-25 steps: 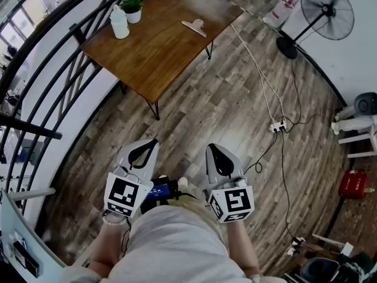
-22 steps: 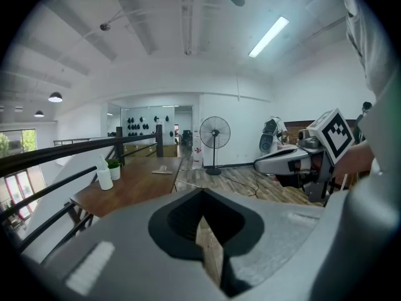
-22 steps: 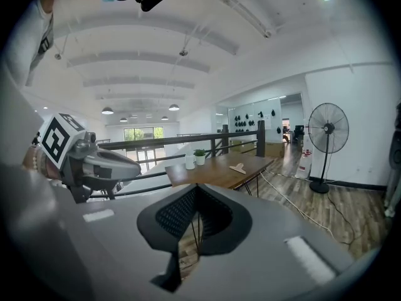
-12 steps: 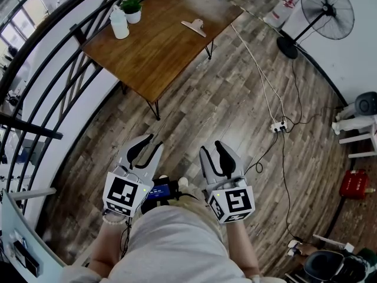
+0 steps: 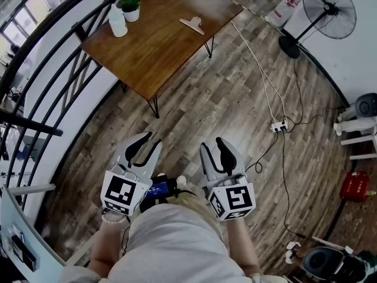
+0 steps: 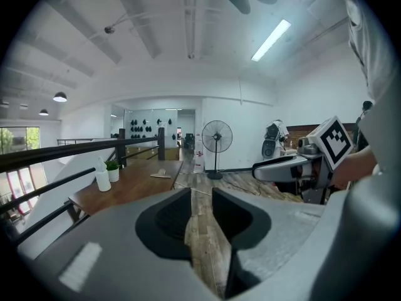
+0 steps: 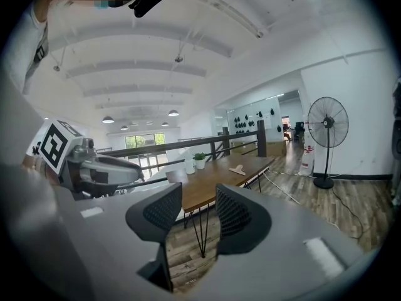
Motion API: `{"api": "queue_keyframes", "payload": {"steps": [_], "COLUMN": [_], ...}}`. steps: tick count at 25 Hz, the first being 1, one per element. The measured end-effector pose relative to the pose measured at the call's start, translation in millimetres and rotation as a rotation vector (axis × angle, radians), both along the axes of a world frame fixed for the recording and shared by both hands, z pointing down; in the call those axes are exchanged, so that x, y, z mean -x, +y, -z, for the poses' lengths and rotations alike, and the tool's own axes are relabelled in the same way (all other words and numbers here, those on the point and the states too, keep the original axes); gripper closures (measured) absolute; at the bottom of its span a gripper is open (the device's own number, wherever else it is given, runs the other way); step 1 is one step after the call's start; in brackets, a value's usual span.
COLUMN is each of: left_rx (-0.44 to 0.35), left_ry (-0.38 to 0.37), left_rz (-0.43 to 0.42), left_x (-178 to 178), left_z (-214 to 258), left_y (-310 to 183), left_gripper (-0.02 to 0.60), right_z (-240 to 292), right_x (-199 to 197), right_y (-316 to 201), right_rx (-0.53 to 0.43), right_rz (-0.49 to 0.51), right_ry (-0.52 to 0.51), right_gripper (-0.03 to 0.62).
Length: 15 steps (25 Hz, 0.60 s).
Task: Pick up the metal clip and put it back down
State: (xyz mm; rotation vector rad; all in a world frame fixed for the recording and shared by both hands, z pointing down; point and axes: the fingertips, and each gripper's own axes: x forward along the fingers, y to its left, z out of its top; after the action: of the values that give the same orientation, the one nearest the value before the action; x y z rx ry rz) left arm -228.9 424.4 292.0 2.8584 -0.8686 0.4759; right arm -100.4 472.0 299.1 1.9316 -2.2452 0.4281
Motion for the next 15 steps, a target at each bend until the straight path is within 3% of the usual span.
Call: {"api": "queue_keyframes", "payload": {"steps": [15], "left_rx": [-0.025], "left_ry": [0.007], "left_rz": [0.022], "left_x": [-41], "left_z": [-4], "left_y": [16], "left_gripper": [0.485], "right_z": [-7], "right_x": [-36], "right_y": [10], "right_rx": [-0.019], "right_rz": [0.046], "right_ry": [0.008], "right_gripper": [0.407]}}
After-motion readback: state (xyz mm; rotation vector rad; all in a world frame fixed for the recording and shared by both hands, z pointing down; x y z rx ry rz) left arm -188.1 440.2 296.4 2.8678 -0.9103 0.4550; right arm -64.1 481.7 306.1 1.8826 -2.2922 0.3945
